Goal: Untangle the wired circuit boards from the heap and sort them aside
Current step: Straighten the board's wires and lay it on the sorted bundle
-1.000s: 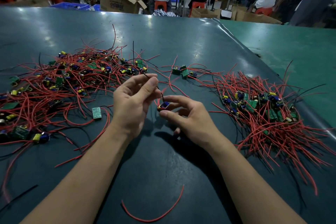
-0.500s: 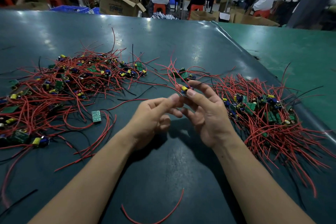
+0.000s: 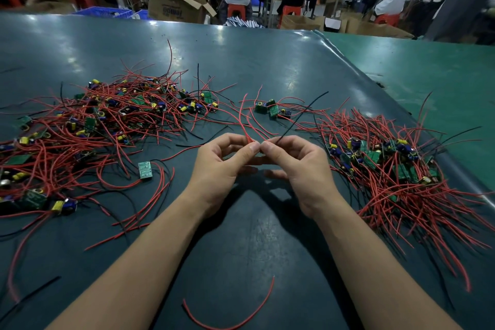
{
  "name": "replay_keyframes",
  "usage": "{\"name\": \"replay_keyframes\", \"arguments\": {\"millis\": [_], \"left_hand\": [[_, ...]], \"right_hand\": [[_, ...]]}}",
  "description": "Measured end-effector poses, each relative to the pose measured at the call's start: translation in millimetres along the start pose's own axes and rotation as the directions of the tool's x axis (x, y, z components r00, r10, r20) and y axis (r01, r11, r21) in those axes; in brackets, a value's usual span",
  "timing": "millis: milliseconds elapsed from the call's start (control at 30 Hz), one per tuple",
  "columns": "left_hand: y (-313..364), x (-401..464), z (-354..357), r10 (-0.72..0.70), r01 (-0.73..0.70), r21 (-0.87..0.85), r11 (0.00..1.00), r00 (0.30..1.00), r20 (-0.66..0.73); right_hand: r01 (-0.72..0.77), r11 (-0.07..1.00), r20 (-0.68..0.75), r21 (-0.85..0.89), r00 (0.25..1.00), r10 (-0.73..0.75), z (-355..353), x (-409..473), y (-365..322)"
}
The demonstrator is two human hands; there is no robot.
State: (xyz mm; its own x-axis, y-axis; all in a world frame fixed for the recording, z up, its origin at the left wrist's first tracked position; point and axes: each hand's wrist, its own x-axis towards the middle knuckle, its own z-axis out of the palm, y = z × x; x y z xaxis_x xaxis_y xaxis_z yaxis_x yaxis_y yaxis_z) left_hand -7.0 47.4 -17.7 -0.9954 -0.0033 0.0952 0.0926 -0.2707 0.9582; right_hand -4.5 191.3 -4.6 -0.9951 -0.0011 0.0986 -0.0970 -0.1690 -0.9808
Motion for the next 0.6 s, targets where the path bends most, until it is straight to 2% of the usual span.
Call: {"name": "replay_keyframes", "arguments": {"millis": [200,300,367,433,533,600], "left_hand": [[1.7,-0.2,2.1,0.066,-0.059,0.130,0.990,0.996,-0.052],[2.6,-0.6,3.0,0.050,-0.045,0.100,0.994,0.997,-0.056],[4.0,-0.8,4.9,0.023,-0.021,0.028,0.999,0.999,-0.041],[5.9,-0.4,6.8,-0.034,0.032,-0.058,0.998,0.999,-0.025],[7.0,3.6,5.9,-0.144,0.132,-0.182,0.974,0.988,-0.054],[7.0,5.4,5.6,-0.189,0.175,-0.224,0.959,0.981,-0.042]], "right_hand": [[-0.058,0.997,-0.021,-0.041,0.998,0.057,-2.3,-0.1,-3.4],[-0.008,0.999,-0.122,-0.033,0.993,0.004,1.6,0.2,-3.4],[0.046,0.998,-0.216,0.044,0.976,-0.035,2.3,1.8,-3.6],[0.050,0.989,-0.271,0.139,0.963,-0.010,2.5,4.3,-4.6],[-0.010,0.933,-0.282,0.361,0.952,0.119,0.2,8.1,-7.1],[-0.059,0.891,-0.244,0.451,0.952,0.186,-2.1,8.4,-9.1]]}}
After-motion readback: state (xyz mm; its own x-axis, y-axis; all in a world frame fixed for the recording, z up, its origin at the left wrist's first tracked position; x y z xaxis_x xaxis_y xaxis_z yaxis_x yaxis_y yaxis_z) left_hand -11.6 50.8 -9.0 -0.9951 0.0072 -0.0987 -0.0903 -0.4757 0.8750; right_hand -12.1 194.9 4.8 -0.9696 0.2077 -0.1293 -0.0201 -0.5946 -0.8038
